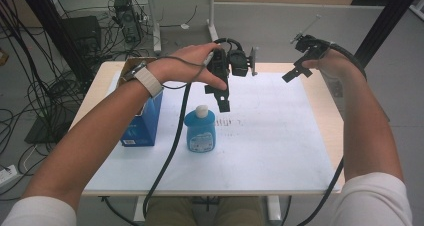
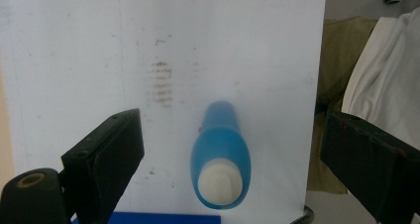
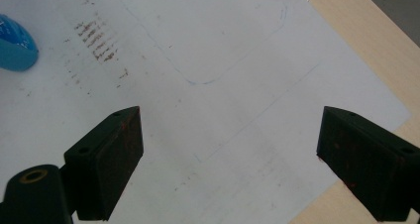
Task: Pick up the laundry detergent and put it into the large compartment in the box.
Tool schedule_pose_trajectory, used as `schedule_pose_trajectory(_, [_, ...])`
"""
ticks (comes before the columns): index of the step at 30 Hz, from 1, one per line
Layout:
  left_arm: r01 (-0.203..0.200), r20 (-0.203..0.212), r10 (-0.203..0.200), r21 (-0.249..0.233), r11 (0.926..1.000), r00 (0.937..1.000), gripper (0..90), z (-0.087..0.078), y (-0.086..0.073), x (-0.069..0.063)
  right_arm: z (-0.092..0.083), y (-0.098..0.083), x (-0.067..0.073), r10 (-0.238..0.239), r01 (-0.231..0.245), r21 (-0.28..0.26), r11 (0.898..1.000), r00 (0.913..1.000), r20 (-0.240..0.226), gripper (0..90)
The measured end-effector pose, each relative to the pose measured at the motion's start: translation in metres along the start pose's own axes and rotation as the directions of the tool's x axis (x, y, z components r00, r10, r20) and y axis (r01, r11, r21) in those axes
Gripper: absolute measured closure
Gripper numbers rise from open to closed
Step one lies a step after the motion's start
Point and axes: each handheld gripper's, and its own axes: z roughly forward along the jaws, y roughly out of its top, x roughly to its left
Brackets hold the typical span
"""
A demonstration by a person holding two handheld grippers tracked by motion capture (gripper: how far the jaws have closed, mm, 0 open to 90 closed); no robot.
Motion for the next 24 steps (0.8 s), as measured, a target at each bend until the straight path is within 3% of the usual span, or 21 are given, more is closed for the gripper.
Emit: schedule_pose_trajectory(24, [0.003,-0.007,-0.003,-0.011,0.9999,1.0,8.6,-0.009,-0.011,-0.003,-0.007,-0.005,0.008,-0.001,0.001,-0.015,1.0,0.9999,0.011,10.6])
